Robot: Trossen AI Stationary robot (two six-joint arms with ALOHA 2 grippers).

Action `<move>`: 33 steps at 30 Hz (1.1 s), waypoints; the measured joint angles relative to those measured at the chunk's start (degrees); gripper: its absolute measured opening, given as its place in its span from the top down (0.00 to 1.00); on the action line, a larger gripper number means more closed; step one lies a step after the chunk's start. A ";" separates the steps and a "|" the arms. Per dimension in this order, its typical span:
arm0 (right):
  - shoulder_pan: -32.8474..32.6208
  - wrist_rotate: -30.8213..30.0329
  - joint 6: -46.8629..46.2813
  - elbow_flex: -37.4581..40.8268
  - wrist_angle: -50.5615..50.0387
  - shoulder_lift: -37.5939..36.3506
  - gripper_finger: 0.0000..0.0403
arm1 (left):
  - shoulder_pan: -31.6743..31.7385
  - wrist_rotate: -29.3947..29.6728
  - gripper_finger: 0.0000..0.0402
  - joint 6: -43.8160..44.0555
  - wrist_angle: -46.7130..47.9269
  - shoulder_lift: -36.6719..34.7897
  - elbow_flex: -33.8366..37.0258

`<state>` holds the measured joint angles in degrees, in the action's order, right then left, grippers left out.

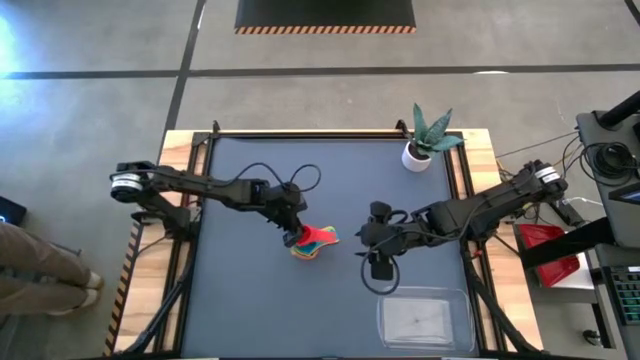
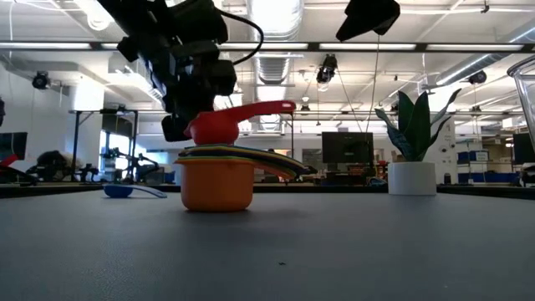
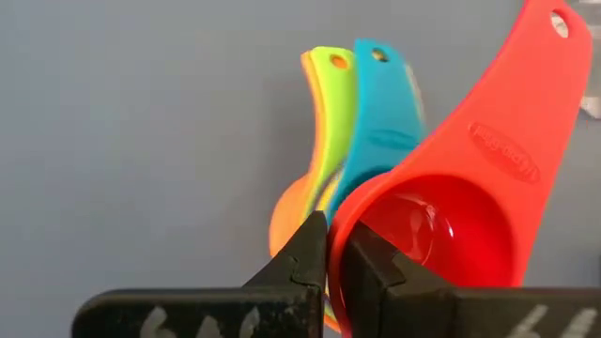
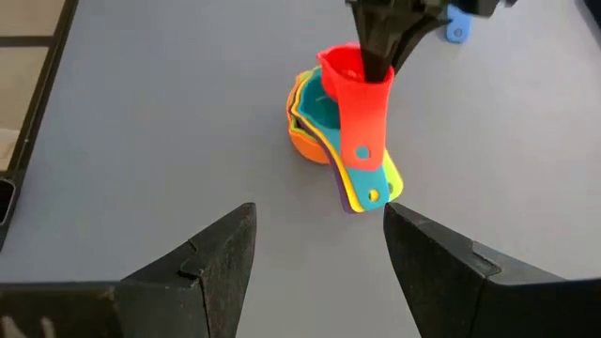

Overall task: Nest measuring cups in basket
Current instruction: Stack the red measuring cup on top of the light blue measuring cup, then stack the blue measuring cup on top of the red measuring cup

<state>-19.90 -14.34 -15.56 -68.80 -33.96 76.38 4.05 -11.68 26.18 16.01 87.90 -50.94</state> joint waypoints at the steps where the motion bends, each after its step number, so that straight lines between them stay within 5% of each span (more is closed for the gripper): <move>1: 0.00 -0.22 0.03 0.07 0.31 -0.11 0.44 | 0.00 0.53 1.00 0.04 -0.02 0.23 0.00; 24: 0.00 -0.27 0.10 0.24 0.29 0.22 0.44 | -3.53 0.61 0.60 -1.73 0.31 1.05 -0.03; 33: 0.02 -0.30 0.10 0.24 0.29 0.22 0.44 | -3.31 1.41 0.53 -5.70 3.70 -2.94 -0.04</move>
<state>-19.88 -14.63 -15.46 -68.55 -33.67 76.60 0.75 -10.26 20.48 19.70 84.96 -50.98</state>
